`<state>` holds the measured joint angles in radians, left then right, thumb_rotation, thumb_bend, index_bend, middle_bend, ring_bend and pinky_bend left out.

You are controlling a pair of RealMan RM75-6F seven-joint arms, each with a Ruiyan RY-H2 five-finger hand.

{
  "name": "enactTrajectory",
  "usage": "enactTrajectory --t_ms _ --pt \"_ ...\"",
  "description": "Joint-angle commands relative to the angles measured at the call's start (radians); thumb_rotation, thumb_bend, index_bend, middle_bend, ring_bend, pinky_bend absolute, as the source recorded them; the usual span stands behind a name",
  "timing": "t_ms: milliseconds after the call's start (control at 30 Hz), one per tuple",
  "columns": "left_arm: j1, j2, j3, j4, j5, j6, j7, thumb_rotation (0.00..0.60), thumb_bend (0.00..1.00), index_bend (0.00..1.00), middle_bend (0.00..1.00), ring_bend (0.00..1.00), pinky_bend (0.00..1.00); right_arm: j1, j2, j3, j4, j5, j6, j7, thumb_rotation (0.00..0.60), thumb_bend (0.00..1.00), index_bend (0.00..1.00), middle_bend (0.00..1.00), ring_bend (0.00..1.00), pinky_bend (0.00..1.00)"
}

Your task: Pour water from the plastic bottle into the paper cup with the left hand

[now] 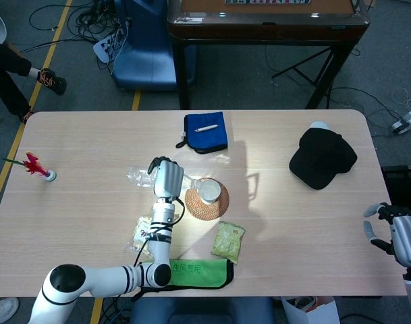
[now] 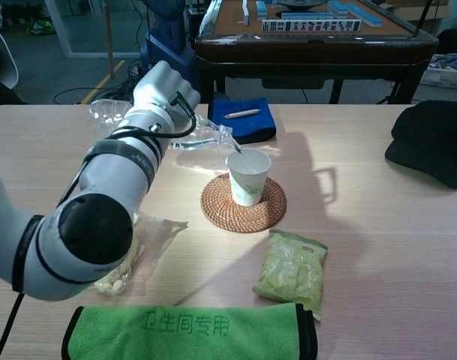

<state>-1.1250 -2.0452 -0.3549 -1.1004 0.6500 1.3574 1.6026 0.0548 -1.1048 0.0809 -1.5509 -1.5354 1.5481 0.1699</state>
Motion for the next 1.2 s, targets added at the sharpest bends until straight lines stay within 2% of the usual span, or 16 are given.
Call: enactTrajectory --t_ms 33,100,267,467,667,1200 --pt "-0.001 -0.010 -0.024 0.002 -0.008 -0.006 -0.034 0.600 0.09 0.72 0.79 0.59 0.63 0.000 0.000 0.000 0.000 0.001 -0.001 -0.001 0.600 0.44 0.52 0.48 0.50 0.50" --pt "-0.004 -0.010 -0.018 0.010 0.002 -0.013 -0.040 0.600 0.09 0.71 0.79 0.59 0.63 0.000 -0.001 0.000 0.000 0.001 -0.002 -0.002 0.600 0.44 0.52 0.48 0.50 0.50" --pt "-0.004 -0.020 -0.051 -0.008 -0.025 -0.022 -0.067 0.600 0.09 0.71 0.79 0.59 0.63 0.000 -0.001 0.000 0.000 0.003 -0.002 -0.002 0.600 0.44 0.52 0.48 0.50 0.50" --pt "0.001 -0.023 -0.125 -0.081 -0.116 -0.032 -0.093 0.600 0.08 0.71 0.79 0.59 0.63 0.001 0.000 0.001 0.000 0.003 -0.003 -0.001 0.600 0.44 0.52 0.48 0.50 0.50" --pt "0.005 -0.009 -0.138 -0.125 -0.141 -0.036 -0.133 0.600 0.08 0.71 0.79 0.59 0.63 0.000 -0.001 0.000 0.001 0.001 -0.001 -0.001 0.600 0.44 0.52 0.48 0.50 0.50" --pt "0.114 0.044 -0.178 -0.167 0.014 -0.021 -0.617 0.600 0.08 0.71 0.79 0.59 0.63 0.003 -0.008 -0.004 0.001 -0.001 -0.009 -0.017 0.600 0.44 0.52 0.48 0.50 0.50"
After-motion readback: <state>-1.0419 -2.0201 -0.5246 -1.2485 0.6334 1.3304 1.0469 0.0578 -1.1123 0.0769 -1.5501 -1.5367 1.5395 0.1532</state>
